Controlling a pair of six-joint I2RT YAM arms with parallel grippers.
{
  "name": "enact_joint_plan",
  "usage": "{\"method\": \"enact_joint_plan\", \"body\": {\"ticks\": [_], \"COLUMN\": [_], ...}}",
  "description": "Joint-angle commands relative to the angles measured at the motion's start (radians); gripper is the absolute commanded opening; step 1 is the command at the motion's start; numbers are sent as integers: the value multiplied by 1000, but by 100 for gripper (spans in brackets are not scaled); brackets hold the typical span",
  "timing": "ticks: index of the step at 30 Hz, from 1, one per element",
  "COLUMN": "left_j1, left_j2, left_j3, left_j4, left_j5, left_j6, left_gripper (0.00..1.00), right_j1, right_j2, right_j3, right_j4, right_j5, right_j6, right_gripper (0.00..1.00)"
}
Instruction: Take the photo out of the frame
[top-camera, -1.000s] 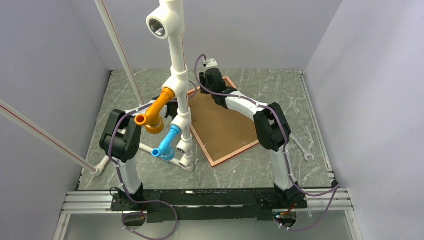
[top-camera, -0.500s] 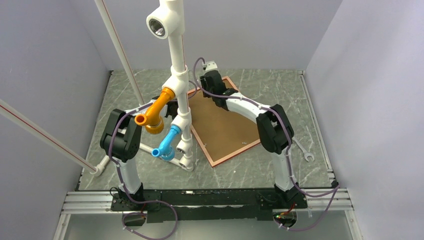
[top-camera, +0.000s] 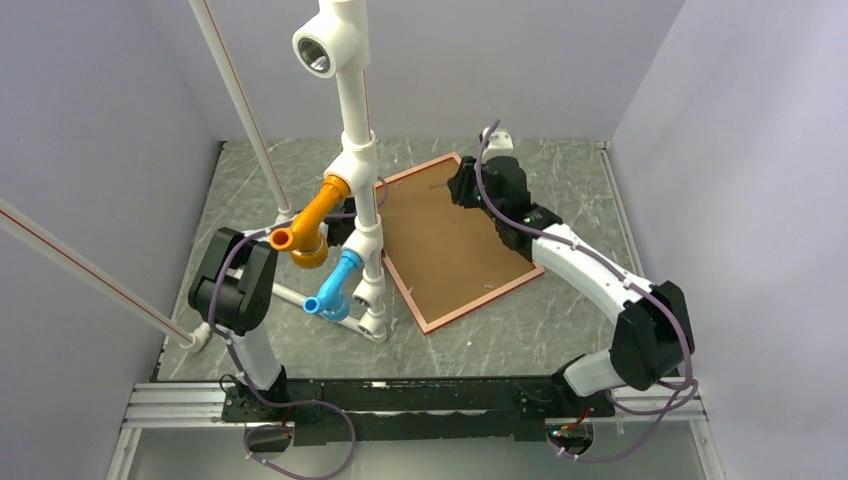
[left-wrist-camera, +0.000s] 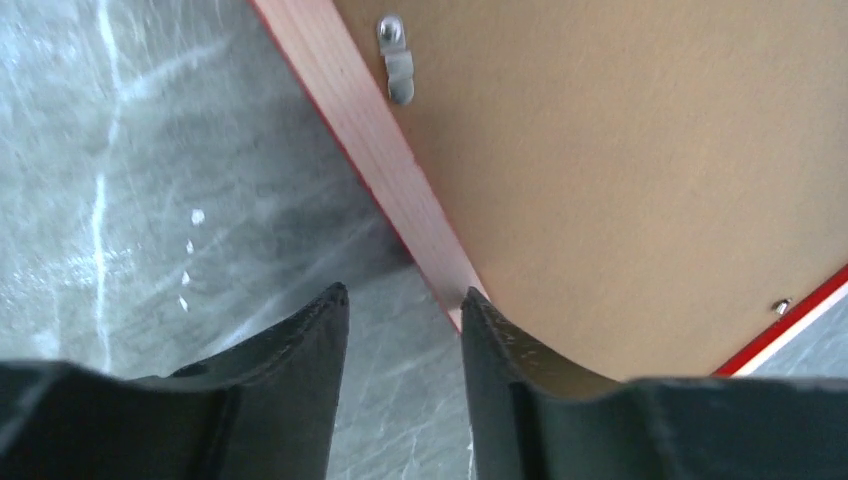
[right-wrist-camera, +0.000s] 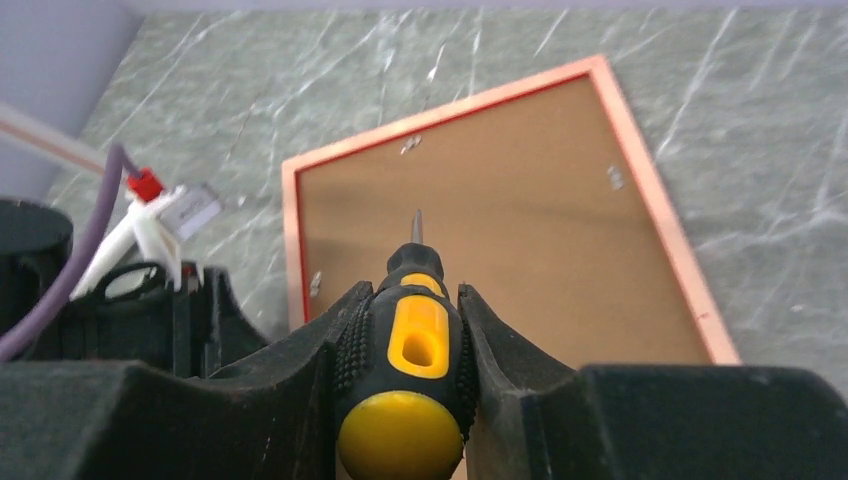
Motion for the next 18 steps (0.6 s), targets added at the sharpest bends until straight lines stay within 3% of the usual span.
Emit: {"method": "enact_joint_plan", "body": {"ticks": [1,9,18], "left_j1": [-5,23,181], "left_j2": [-70,-68,34], "left_j3": [-33,77,163], "left_j4": [81,-27,9], "left_j5": [40,-39,107], "left_j6": [-49,-33,41], "left_gripper": [54,64,66], "right_j1": [11,29,73], "right_j2": [-60,-24,108], "right_j3": [-119,-181,-100], "right_j4": [72,139,241], "right_j5": [-131,-253,-314], "right_j6": [74,28,-8], "right_gripper": [0,0,0]}}
